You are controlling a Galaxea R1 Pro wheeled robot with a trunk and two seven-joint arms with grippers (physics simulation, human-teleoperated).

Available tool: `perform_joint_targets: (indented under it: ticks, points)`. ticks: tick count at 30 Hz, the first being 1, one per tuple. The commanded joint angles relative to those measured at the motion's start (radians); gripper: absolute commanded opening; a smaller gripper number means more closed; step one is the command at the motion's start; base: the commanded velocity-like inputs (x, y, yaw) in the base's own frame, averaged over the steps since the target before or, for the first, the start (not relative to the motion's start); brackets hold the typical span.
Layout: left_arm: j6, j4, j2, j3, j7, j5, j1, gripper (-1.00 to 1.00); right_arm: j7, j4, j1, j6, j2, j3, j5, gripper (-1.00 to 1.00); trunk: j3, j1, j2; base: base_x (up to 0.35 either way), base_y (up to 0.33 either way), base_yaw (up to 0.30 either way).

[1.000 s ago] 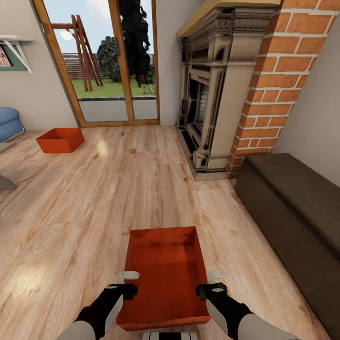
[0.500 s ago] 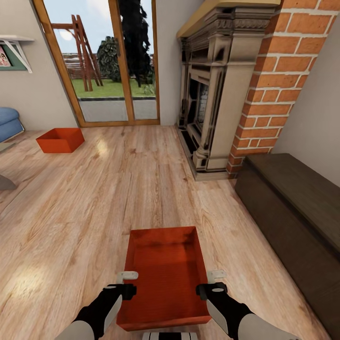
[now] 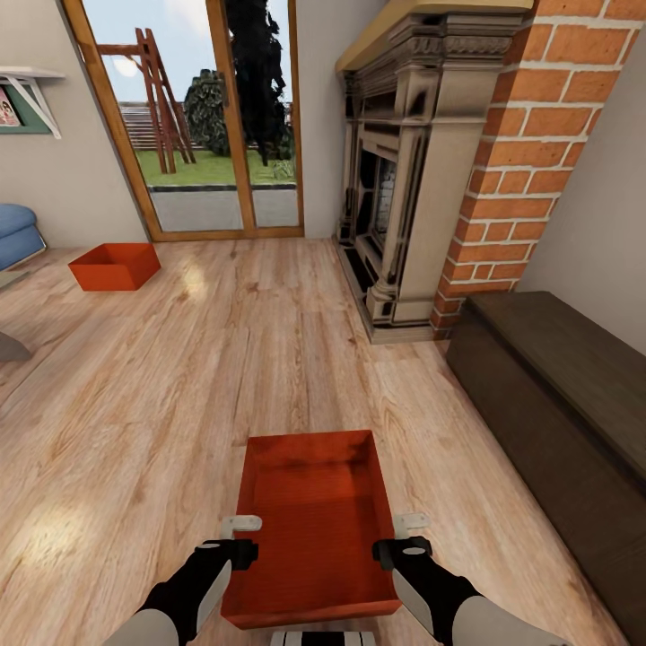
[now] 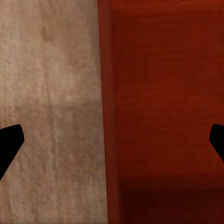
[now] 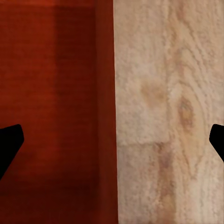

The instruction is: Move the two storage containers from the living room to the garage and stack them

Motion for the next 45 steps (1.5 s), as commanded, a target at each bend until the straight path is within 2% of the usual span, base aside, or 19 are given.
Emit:
perform_joint_targets:
  ticks: [1, 17, 18, 19, 45]
  points:
    - [0.006, -0.002, 0.0, 0.001, 0.003, -0.001, 0.0, 1.0, -0.007, -0.002, 0.0, 0.006, -0.001, 0.008, -0.005, 1.0, -0.001, 0.0, 0.0, 0.0, 0.0, 0.0]
    - [0.008, 0.024, 0.002, 0.002, 0.003, 0.001, 0.0, 1.0, -0.004, -0.002, 0.0, 0.004, -0.001, 0.008, -0.005, 1.0, -0.001, 0.0, 0.0, 0.0, 0.0, 0.0]
    - [0.008, 0.024, 0.002, 0.002, 0.003, 0.0, 0.0, 1.0, -0.004, -0.002, 0.0, 0.003, -0.001, 0.008, -0.005, -1.0, -0.001, 0.0, 0.0, 0.0, 0.0, 0.0]
    - [0.008, 0.025, 0.003, 0.002, 0.003, 0.0, 0.0, -1.0, -0.004, -0.002, 0.0, 0.002, -0.001, 0.009, -0.005, -1.0, -0.001, 0.0, 0.0, 0.0, 0.0, 0.0]
    - [0.005, 0.01, 0.003, 0.002, 0.001, -0.004, 0.0, -1.0, -0.004, -0.001, 0.0, -0.003, -0.008, 0.007, -0.005, -1.0, -0.001, 0.0, 0.0, 0.0, 0.0, 0.0]
